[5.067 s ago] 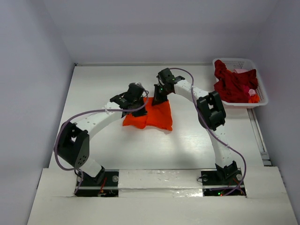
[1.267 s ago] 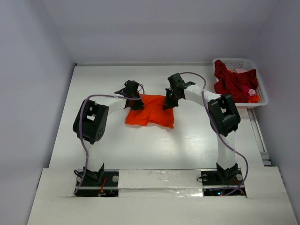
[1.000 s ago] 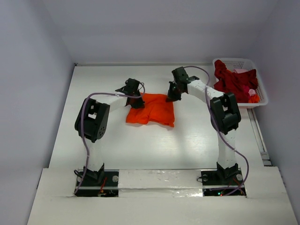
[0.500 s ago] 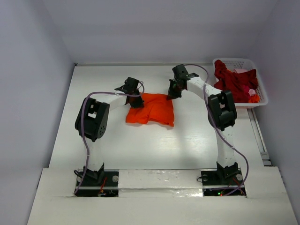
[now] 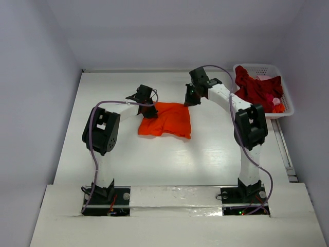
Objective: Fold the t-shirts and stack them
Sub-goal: Smooth out wrinkles on the folded tshirt
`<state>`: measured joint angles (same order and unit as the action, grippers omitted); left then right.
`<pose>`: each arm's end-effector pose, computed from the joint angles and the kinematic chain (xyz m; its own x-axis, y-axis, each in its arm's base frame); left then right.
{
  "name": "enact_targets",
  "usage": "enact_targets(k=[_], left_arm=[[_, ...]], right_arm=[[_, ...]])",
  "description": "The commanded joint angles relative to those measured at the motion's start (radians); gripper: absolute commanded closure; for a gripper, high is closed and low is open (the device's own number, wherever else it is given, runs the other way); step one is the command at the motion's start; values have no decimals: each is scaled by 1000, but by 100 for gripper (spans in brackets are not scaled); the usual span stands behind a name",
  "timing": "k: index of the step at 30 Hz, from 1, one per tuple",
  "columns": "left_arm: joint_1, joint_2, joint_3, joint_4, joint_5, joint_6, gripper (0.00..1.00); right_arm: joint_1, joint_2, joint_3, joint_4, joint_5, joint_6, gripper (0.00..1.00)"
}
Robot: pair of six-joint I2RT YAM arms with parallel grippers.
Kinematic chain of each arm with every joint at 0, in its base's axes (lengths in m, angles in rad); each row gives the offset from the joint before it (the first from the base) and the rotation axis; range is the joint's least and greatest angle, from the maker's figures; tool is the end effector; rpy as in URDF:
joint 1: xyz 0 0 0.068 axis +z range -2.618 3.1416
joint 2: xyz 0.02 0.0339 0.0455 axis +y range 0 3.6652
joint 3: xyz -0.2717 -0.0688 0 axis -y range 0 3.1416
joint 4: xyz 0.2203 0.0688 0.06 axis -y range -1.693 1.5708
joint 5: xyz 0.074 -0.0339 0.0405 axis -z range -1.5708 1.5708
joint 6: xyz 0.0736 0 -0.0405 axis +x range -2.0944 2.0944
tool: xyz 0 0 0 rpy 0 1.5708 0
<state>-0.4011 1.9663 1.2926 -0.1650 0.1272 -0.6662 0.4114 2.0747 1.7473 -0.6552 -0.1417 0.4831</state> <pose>0.3946 -0.1775 0.1643 -0.8259 -0.3156 -0.4672 -0.0573 0.8714 -0.4873 0.4180 0.1937 0.2152 -0.8925 0.1123 -0.4368 -0.0600 0.9303 0.3618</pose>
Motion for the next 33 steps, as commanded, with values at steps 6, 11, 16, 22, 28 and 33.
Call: enact_targets(k=[6,11,16,22,28,33], left_arm=[[10,14,25,-33,-24,19,97],[10,8,22,-33,-31,17,97],[10,2,20,-39,-32,17,97],[10,-4,34,-48,-32,19,97],[10,2,45,-54,-32,22,97],[10,8,48,-53,-28,22,97]], right_arm=[[119,-59,-91,14,77,-18,100],[129,-41,-133,26,134,8,100],[129,22,-134,11,203,52,100],[129,99,-137,17,174,94,100],[129,124,-163,26,177,103,100],[101,149,-126,2,186,88,100]])
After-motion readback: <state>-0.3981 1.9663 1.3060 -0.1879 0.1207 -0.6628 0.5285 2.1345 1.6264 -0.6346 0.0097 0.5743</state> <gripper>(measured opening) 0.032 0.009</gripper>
